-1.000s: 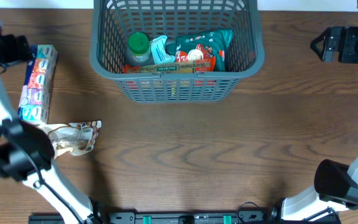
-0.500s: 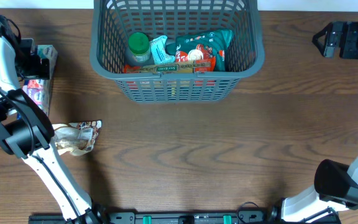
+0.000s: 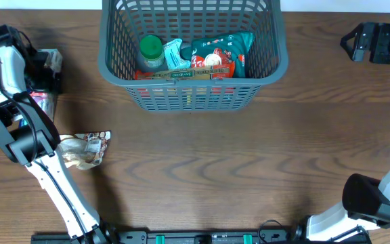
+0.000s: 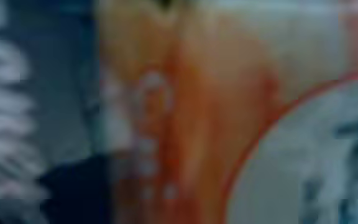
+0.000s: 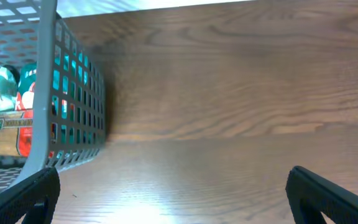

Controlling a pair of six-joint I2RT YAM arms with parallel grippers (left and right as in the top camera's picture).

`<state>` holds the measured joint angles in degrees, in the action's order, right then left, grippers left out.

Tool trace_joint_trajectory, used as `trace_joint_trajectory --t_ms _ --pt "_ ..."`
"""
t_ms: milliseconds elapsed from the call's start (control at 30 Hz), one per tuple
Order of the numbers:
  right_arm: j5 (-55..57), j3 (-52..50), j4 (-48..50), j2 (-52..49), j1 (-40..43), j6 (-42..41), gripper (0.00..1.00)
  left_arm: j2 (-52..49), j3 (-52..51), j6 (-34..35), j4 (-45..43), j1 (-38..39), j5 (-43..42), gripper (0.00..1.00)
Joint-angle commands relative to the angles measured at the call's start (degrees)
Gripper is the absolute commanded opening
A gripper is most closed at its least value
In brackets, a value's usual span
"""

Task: Pack container
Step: 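Move the left gripper to the tissue packet stack and grasp it, then carry the tissue packets over the basket and release them inside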

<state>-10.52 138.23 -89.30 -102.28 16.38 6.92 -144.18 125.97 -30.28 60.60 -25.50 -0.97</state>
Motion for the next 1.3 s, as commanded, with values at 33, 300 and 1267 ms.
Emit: trace_joint_trajectory --t_ms 33,300,1267 --pt "0.00 -0.04 0.04 -0.04 0.04 -0.87 0.99 -1.40 -0.74 -0.96 1.27 -0.20 -0.13 0.83" --pt "0.00 -0.04 0.00 -0.04 0.04 -0.87 0.99 1.73 -0.61 9.66 3.45 0.92 -0.13 0.10" --pt "14.25 -0.02 4.07 -0.04 11.63 -21.49 0.99 48.09 1.77 -7.58 -18.34 38.14 -0.15 0.06"
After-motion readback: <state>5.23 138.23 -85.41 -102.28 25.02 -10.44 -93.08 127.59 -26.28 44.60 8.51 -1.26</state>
